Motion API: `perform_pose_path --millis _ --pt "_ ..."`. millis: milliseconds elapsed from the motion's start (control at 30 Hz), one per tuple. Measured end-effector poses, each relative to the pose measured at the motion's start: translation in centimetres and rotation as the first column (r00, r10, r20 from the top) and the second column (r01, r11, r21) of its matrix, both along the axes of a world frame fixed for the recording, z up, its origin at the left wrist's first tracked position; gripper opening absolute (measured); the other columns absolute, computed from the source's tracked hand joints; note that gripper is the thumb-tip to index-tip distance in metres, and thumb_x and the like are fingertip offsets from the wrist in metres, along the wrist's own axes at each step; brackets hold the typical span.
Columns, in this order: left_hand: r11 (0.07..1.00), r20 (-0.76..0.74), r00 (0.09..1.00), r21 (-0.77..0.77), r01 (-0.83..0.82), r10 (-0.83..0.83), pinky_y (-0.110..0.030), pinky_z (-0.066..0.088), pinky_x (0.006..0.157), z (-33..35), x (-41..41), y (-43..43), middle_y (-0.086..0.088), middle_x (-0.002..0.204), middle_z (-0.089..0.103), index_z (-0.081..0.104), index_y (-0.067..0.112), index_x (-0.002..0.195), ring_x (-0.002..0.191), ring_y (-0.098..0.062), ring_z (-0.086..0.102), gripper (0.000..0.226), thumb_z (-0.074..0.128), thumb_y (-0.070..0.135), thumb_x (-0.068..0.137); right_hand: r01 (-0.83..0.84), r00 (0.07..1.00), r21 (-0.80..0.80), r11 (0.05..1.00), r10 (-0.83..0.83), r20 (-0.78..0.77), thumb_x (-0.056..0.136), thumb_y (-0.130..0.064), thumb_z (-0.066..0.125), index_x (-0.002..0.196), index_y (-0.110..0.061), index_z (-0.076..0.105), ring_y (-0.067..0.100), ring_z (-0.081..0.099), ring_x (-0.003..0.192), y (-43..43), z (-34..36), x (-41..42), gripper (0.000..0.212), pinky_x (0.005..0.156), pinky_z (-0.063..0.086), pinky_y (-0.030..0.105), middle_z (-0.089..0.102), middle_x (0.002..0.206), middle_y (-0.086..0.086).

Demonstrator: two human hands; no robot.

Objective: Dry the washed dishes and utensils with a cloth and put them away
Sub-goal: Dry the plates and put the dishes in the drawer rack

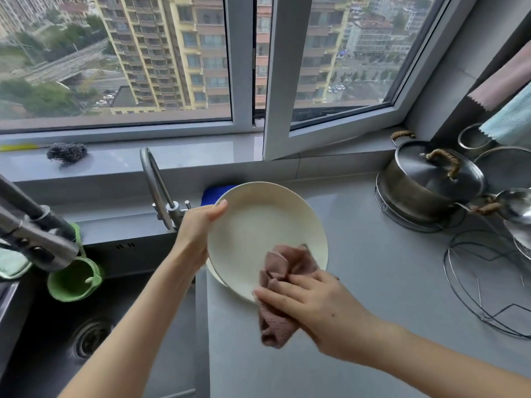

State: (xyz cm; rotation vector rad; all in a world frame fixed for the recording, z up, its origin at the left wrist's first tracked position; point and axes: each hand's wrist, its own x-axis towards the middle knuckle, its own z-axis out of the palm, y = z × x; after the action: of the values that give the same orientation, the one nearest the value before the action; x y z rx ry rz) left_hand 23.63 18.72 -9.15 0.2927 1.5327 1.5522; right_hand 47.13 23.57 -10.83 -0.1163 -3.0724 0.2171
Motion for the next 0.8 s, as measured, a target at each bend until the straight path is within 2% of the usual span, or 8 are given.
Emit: perform_pose_path --millis 100,233,333,400,500,633,733,800 --pt "0.999 0.001 0.999 -0.022 0.032 -0.032 -0.027 0.05 0.061 -0.2 0.1 0.2 -0.019 0.09 0.066 0.068 0.001 0.099 0.072 -0.028 0.062 0.026 0.052 0.021 0.091 0.056 0.988 -0.258 0.965 -0.091 -0.126 0.069 -0.011 0.059 0.129 -0.031 0.044 0.007 0.056 0.078 1.0 2.5 0.8 0.066 0.071 0.038 0.013 0.07 0.1 -0.01" --pt "1.0 -0.081 0.996 -0.01 0.022 -0.022 -0.031 0.042 0.064 -0.3 1.2 0.7 -0.018 0.081 0.062 0.063 -0.006 0.092 0.073 -0.028 0.056 0.023 0.055 0.016 0.091 0.177 0.929 -0.688 0.704 -0.349 -0.119 0.073 -0.025 0.059 0.115 -0.051 0.042 0.017 0.061 0.069 1.9 7.5 1.0 0.052 0.07 0.054 0.035 0.069 0.089 -0.004" --pt "1.0 -0.067 0.998 -0.002 -0.001 0.001 -0.034 0.044 0.069 -0.2 1.9 0.8 -0.018 0.079 0.064 0.064 -0.007 0.088 0.073 -0.029 0.058 0.024 0.055 0.015 0.091 0.365 0.887 -0.425 0.828 -0.449 -0.113 0.07 -0.049 0.065 0.115 -0.044 0.053 0.01 0.063 0.09 3.1 8.0 -0.2 0.047 0.077 0.053 0.037 0.065 0.104 -0.015" --pt "1.0 -0.039 0.999 0.007 -0.024 0.024 -0.032 0.047 0.066 -0.2 2.2 0.9 -0.014 0.072 0.067 0.066 -0.002 0.08 0.068 -0.027 0.06 0.024 0.055 0.015 0.092 0.293 0.94 -0.233 0.927 -0.323 -0.105 0.071 -0.062 0.056 0.112 -0.041 0.061 0.016 0.061 0.096 2.7 6.2 -0.6 0.046 0.078 0.051 0.04 0.063 0.109 -0.013" --pt "0.998 -0.015 0.999 0.04 -0.046 0.046 -0.032 0.047 0.067 0.1 2.4 0.9 -0.016 0.077 0.068 0.068 0.001 0.082 0.072 -0.029 0.062 0.024 0.053 0.017 0.092 0.259 0.951 -0.204 0.944 -0.286 -0.118 0.081 -0.073 0.042 0.113 -0.038 0.064 0.016 0.057 0.107 1.5 3.7 -0.5 0.052 0.092 0.043 0.05 0.065 0.112 -0.011" --pt "0.994 0.061 0.996 0.081 -0.067 0.063 -0.041 0.047 0.081 0.5 2.9 0.6 -0.028 0.101 0.066 0.066 -0.007 0.101 0.087 -0.035 0.062 0.033 0.056 0.022 0.09 0.534 0.832 -0.142 0.833 -0.548 -0.089 0.082 -0.08 0.019 0.146 -0.045 0.022 0.034 0.028 0.141 1.5 3.1 -2.3 0.072 0.114 0.009 0.058 0.034 0.152 0.009" --pt "0.99 0.036 0.996 0.112 -0.091 0.087 -0.04 0.048 0.08 0.6 3.5 1.0 -0.023 0.086 0.069 0.074 0.002 0.079 0.08 -0.032 0.064 0.022 0.062 0.019 0.085 0.536 0.841 -0.25 0.806 -0.534 0.083 0.067 -0.082 -0.015 0.133 -0.06 -0.021 0.028 -0.002 0.148 0.2 1.4 -4.3 0.069 0.116 -0.003 0.051 -0.004 0.161 -0.001" --pt "0.989 0.058 0.995 0.118 -0.092 0.086 -0.046 0.051 0.089 0.6 3.7 1.1 -0.021 0.091 0.071 0.075 0.006 0.075 0.089 -0.037 0.066 0.02 0.063 0.018 0.085 0.501 0.864 -0.32 0.804 -0.49 0.118 0.069 -0.075 -0.015 0.13 -0.063 -0.02 0.023 -0.014 0.147 -1.5 1.4 -5.5 0.062 0.116 -0.009 0.049 -0.014 0.16 -0.007"
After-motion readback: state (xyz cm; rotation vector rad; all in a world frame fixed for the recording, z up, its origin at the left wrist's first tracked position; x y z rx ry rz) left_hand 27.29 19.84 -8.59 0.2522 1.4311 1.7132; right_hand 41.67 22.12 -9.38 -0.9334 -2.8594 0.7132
